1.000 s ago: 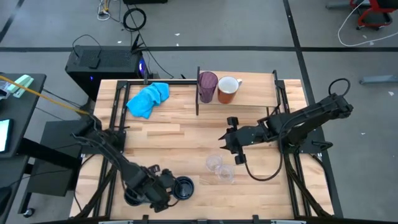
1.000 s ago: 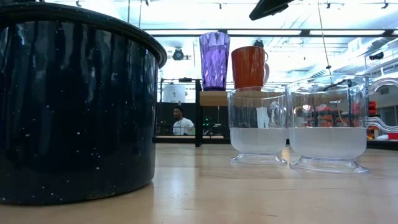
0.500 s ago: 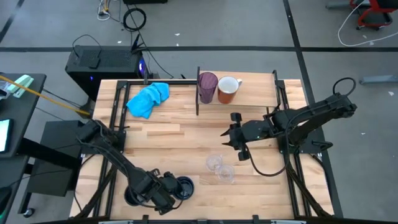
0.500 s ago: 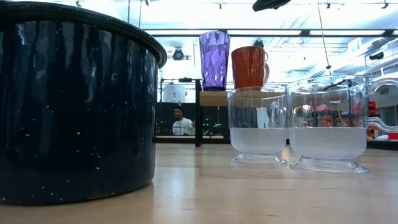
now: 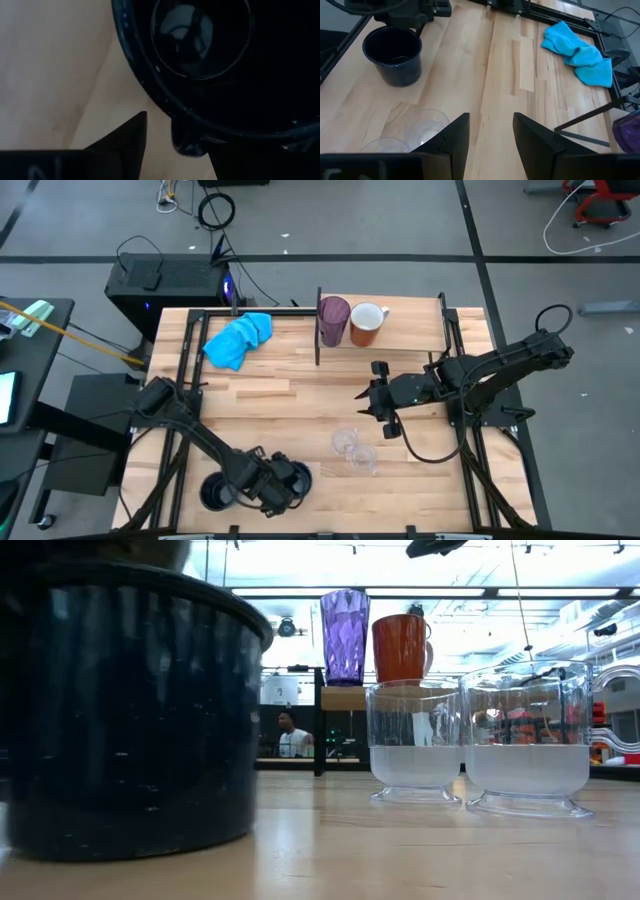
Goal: Stack small to large cups/mugs on shelf
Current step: Put the right black mug on the shelf
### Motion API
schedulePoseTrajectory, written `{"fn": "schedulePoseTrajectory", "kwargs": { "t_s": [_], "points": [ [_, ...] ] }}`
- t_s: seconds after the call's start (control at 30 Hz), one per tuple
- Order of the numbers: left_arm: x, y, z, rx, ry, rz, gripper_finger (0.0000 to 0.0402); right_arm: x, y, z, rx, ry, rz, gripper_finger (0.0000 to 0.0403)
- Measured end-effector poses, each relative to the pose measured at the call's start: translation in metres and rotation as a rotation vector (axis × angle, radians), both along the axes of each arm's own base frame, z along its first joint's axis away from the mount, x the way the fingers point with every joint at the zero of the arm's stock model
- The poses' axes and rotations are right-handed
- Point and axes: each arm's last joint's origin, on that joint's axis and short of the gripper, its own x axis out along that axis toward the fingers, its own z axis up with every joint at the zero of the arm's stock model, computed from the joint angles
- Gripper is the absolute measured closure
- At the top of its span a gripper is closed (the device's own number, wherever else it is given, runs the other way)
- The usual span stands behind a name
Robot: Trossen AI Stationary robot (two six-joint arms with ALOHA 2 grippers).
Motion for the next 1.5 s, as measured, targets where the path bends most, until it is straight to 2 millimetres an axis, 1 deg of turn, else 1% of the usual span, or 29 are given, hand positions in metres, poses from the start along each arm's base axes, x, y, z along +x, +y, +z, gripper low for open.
{"fn": "schedulePoseTrajectory", "kwargs": {
  "t_s": [0.17,0.33,0.47,0.63,0.93,1.1,1.5],
  "points": [
    [0.005,0.006,0.0,0.024,-0.015,-0.01,0.0227,0.0,0.0,-0.001,0.001,0.007,-0.002,0.0245],
    [0.009,0.013,0.0,0.067,-0.042,0.001,0.0255,0.0,0.0,-0.001,0.0,0.008,-0.002,0.0245],
    [0.015,0.022,0.0,0.12,-0.07,-0.002,0.0277,-0.001,0.0,-0.002,-0.005,0.024,-0.003,0.0245],
    [0.023,0.033,0.0,0.162,-0.083,-0.02,0.0293,-0.003,-0.001,-0.003,-0.008,0.045,-0.005,0.0245],
    [0.035,0.056,0.001,0.265,-0.108,-0.037,0.0303,-0.003,-0.001,-0.004,-0.008,0.046,-0.006,0.0245],
    [0.04,0.068,0.001,0.311,-0.097,-0.07,0.0305,-0.003,-0.001,-0.004,-0.006,0.046,-0.007,0.0245],
    [0.05,0.099,0.002,0.412,-0.071,-0.063,0.0311,-0.003,-0.001,-0.004,-0.007,0.05,-0.008,0.0245]
  ]
}}
